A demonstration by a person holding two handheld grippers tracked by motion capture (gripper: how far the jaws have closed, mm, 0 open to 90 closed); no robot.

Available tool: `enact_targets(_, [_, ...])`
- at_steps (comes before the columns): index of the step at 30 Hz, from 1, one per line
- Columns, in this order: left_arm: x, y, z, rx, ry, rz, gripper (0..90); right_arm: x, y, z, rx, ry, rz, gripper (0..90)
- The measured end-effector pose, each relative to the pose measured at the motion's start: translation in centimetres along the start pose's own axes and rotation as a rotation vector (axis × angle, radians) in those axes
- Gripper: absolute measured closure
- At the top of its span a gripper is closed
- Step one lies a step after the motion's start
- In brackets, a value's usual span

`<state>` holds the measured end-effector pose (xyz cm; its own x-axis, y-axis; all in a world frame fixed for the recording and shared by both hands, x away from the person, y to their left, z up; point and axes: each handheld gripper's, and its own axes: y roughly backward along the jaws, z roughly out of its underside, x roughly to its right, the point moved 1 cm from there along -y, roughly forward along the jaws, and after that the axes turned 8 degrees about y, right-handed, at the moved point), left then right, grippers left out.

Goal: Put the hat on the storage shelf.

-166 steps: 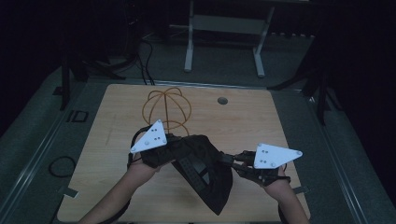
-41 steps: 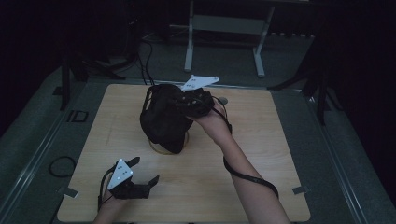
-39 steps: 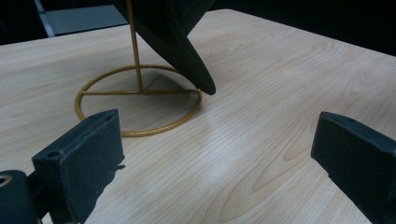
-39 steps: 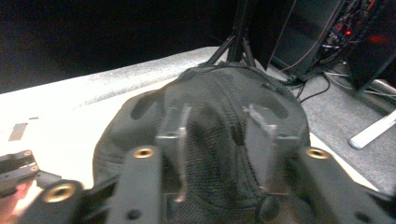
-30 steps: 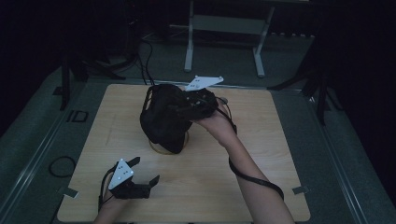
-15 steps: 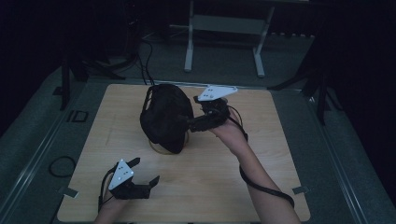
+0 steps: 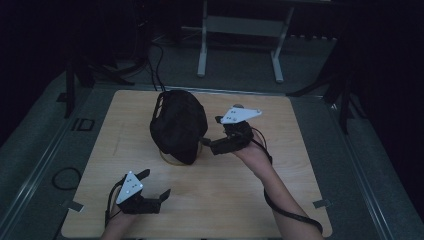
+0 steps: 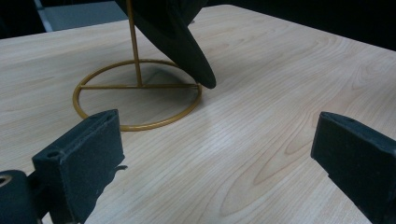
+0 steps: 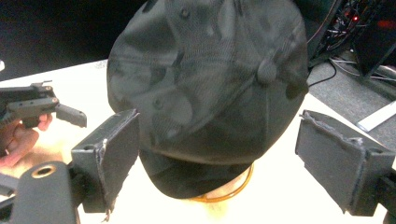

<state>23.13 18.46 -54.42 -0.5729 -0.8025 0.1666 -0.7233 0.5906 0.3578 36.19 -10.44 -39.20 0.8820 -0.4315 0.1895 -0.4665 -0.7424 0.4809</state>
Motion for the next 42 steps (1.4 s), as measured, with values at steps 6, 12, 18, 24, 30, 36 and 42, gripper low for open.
enact_targets(6, [-0.1, 0.0, 0.1, -0.006, -0.004, 0.001, 2.9, -0.7, 0.0, 2.1, -0.019, 0.0, -0.004, 13.7])
enact_targets(12, [-0.1, 0.0, 0.2, -0.009, -0.005, 0.0, 2.9, -1.2, -0.1, 4.6, -0.032, -0.022, -0.011, 13.7])
enact_targets(18, [-0.1, -0.1, 0.3, -0.015, -0.01, -0.002, 2.9, -2.0, -0.3, 6.8, -0.056, -0.018, -0.024, 13.7])
enact_targets(24, [-0.1, -0.2, 0.4, -0.018, -0.009, -0.002, 2.9, -2.8, -0.4, 9.0, -0.068, -0.024, -0.042, 13.6])
enact_targets(30, [-0.1, -0.3, 0.5, -0.026, -0.008, 0.003, 2.9, -3.4, -0.4, 11.3, -0.066, -0.045, -0.083, 13.7])
enact_targets(36, [-0.1, -0.4, 0.6, -0.03, -0.005, 0.009, 2.9, -4.0, -0.2, 12.9, -0.078, -0.034, -0.097, 13.7])
enact_targets(42, [0.0, -0.4, 0.7, -0.039, -0.01, 0.014, 2.9, -4.2, 0.3, 14.3, -0.082, -0.048, -0.093, 13.7])
